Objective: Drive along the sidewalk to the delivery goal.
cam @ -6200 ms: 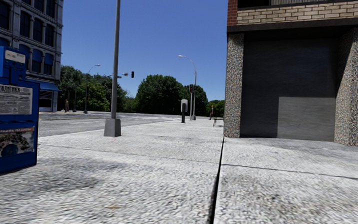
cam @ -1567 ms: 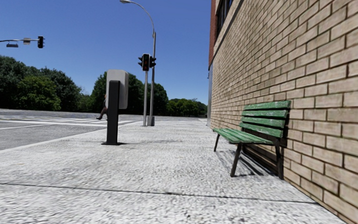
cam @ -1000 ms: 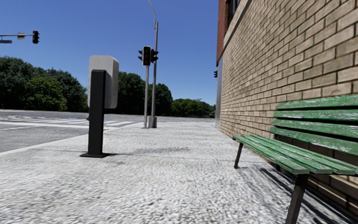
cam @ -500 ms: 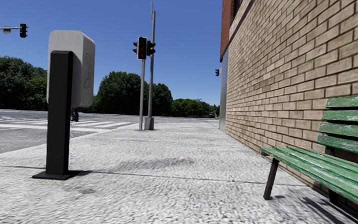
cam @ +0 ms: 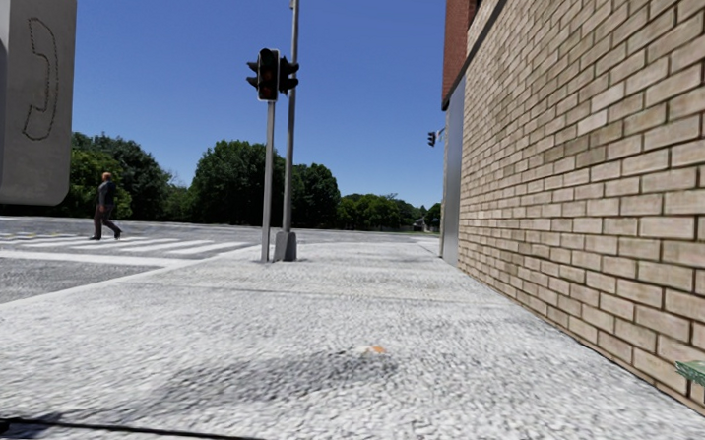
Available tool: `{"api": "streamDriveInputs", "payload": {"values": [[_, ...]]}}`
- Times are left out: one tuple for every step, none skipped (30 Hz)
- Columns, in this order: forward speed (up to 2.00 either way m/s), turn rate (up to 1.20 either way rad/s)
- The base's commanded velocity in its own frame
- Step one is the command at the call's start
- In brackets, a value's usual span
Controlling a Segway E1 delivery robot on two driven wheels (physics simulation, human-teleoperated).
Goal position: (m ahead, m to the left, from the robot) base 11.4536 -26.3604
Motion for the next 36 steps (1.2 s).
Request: {"api": "streamDriveInputs", "payload": {"values": [[2.00, -0.49], [2.00, -1.00], [2.00, -1.20], [2.00, -1.20], [2.00, -1.20], [2.00, -0.80], [2.00, -0.02], [2.00, 0.00], [2.00, 0.00], [2.00, 0.00], [2.00, 0.00], [2.00, 0.00], [2.00, 0.00], [2.00, 0.00], [2.00, 0.00], [2.00, 0.00], [2.00, 0.00], [2.00, 0.00], [2.00, 0.00], [2.00, 0.00], [2.00, 0.00], [2.00, -0.10], [2.00, -1.20], [2.00, -1.20], [2.00, -1.20], [2.00, -0.83], [2.00, -0.83], [2.00, -0.34], [2.00, -0.11], [2.00, -0.06], [2.00, -0.04], [2.00, -0.01], [2.00, -0.01], [2.00, -0.01], [2.00, -0.01], [2.00, 0.00]]}}
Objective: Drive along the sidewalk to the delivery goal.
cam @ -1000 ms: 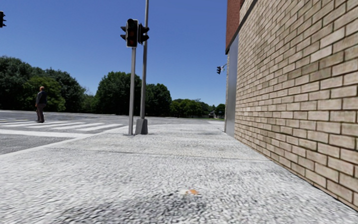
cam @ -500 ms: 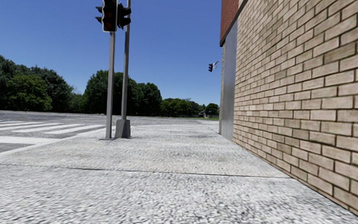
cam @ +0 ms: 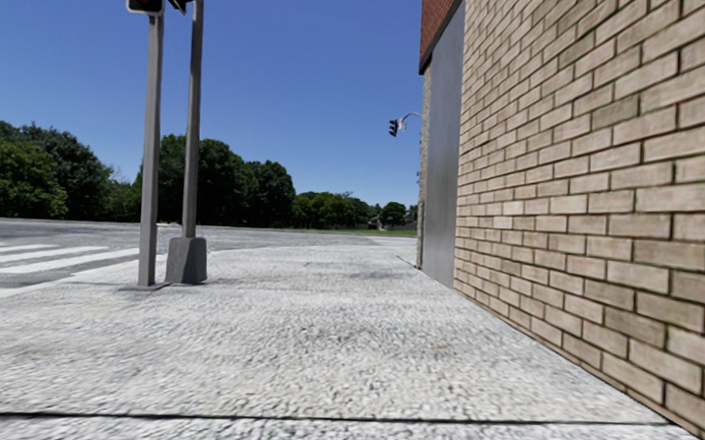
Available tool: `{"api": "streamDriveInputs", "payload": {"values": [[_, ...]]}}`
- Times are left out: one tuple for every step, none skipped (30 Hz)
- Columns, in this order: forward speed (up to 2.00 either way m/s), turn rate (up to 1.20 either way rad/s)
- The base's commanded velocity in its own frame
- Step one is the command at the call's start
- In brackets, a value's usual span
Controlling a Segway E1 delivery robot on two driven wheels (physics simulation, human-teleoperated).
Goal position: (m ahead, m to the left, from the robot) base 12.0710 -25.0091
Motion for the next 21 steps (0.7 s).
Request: {"api": "streamDriveInputs", "payload": {"values": [[2.00, 0.00], [2.00, 0.00], [2.00, 0.00], [2.00, 0.00], [2.00, 0.00], [2.00, 0.00], [2.00, 0.00], [2.00, 0.00], [2.00, 0.00], [2.00, 0.00], [2.00, 0.00], [2.00, 0.00], [2.00, 0.00], [2.00, 0.00], [2.00, 0.00], [2.00, 0.00], [2.00, 0.00], [2.00, 0.00], [2.00, 0.00], [2.00, 0.00], [2.00, 0.00]]}}
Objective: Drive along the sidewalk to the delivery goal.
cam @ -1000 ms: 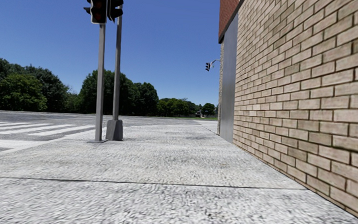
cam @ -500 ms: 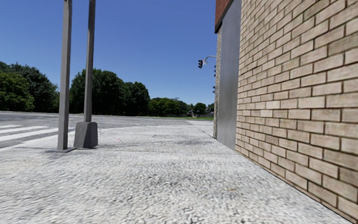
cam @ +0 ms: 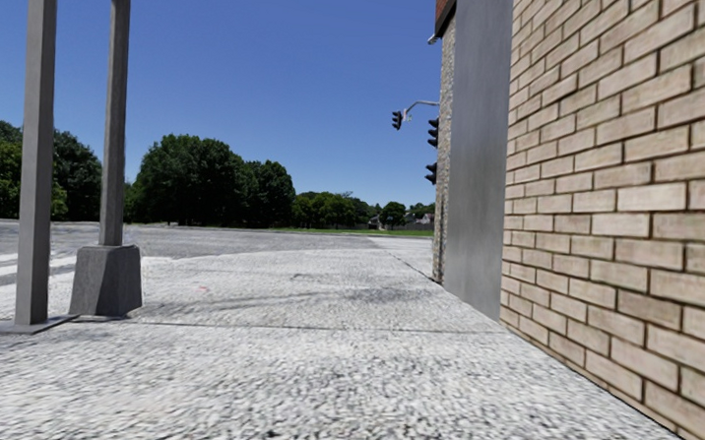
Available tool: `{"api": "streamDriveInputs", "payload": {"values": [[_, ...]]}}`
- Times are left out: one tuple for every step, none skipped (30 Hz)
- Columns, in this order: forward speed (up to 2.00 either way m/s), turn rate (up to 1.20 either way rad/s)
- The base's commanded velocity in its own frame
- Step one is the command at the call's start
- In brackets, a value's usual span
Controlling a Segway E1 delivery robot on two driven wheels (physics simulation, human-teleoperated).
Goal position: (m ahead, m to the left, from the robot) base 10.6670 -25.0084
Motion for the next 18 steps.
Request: {"api": "streamDriveInputs", "payload": {"values": [[2.00, 0.00], [2.00, 0.00], [2.00, 0.00], [2.00, 0.00], [2.00, 0.00], [2.00, 0.00], [2.00, 0.00], [2.00, 0.00], [2.00, 0.00], [2.00, 0.00], [2.00, 0.00], [2.00, 0.00], [2.00, 0.00], [2.00, 0.00], [2.00, 0.00], [2.00, 0.00], [2.00, 0.00], [2.00, 0.00]]}}
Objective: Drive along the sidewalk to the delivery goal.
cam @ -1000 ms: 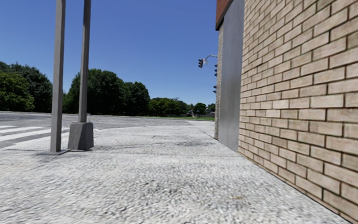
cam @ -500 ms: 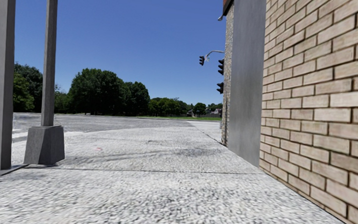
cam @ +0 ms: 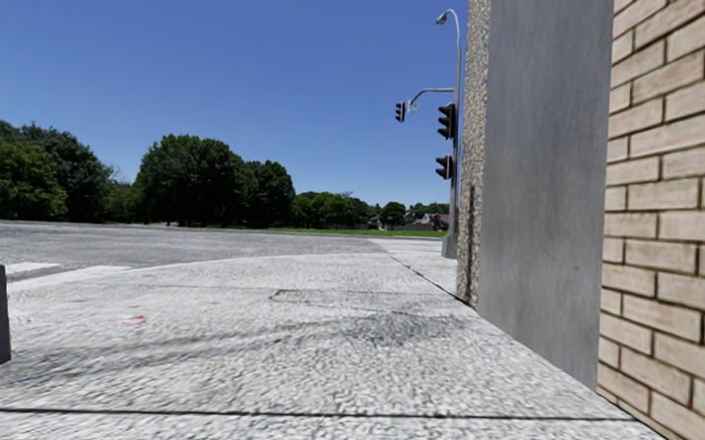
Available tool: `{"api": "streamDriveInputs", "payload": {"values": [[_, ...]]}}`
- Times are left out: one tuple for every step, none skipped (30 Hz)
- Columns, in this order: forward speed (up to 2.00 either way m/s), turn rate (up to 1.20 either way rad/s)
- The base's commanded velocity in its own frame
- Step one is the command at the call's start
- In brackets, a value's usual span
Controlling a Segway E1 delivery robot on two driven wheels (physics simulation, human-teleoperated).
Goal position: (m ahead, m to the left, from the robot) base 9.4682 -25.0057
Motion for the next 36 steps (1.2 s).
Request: {"api": "streamDriveInputs", "payload": {"values": [[2.00, 0.00], [2.00, 0.00], [2.00, 0.00], [2.00, 0.00], [2.00, 0.00], [2.00, 0.00], [2.00, 0.00], [2.00, 0.00], [2.00, 0.00], [2.00, 0.00], [2.00, 0.00], [2.00, 0.00], [2.00, 0.00], [2.00, 0.00], [2.00, 0.00], [2.00, 0.00], [2.00, 0.00], [2.00, 0.00], [2.00, 0.00], [2.00, 0.00], [2.00, 0.00], [2.00, 0.00], [2.00, 0.00], [2.00, 0.00], [2.00, 0.00], [2.00, 0.00], [2.00, 0.00], [2.00, 0.00], [2.00, 0.00], [2.00, 0.00], [2.00, 0.00], [2.00, 0.00], [2.00, 0.00], [2.00, 0.00], [2.00, 0.00], [2.00, 0.00]]}}
